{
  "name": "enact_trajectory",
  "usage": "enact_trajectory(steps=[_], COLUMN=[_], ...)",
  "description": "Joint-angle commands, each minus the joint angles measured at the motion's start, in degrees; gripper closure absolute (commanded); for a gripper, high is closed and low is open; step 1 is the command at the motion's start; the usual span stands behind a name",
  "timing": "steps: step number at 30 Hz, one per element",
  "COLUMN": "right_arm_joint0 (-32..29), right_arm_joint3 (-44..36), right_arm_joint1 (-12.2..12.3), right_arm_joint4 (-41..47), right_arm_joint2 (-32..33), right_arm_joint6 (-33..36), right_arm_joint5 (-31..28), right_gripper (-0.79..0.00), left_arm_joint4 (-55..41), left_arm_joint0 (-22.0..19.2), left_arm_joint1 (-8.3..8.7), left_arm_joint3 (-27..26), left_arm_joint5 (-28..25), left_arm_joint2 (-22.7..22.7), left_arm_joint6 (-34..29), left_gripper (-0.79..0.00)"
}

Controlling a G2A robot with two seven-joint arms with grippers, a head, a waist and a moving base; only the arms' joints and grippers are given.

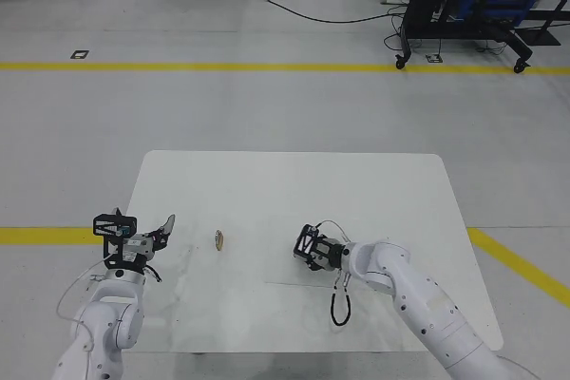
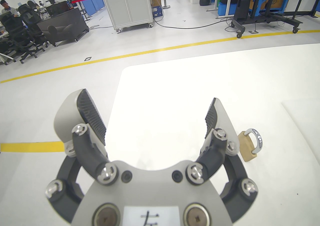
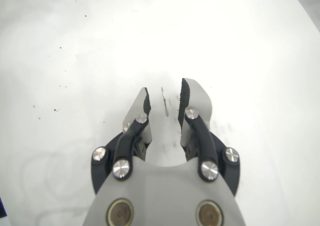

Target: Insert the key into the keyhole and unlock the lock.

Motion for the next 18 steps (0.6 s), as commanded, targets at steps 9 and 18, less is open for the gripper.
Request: enact_trajectory(steps=[9,18], right_arm_joint0=[0.10,-1.46], right_arm_joint3=[-0.74,-4.16], right_arm_joint1=[0.15,0.81], right_arm_joint4=[-2.06,-5.03], right_arm_joint2=[-0.74,0.08], right_arm_joint6=[-0.44,-3.63], right_arm_joint5=[0.19,-0.20], right_gripper=[0.000,0.000], left_arm_joint4=[0.00,0.00], left_arm_joint0=[0.00,0.00], left_arm_joint1=[0.00,0.00], left_arm_joint3=[0.00,0.00], left_arm_joint5=[0.00,0.00], left_arm_joint2=[0.00,0.00], left_arm_joint6=[0.00,0.00], left_gripper=[-0.785,-0.785])
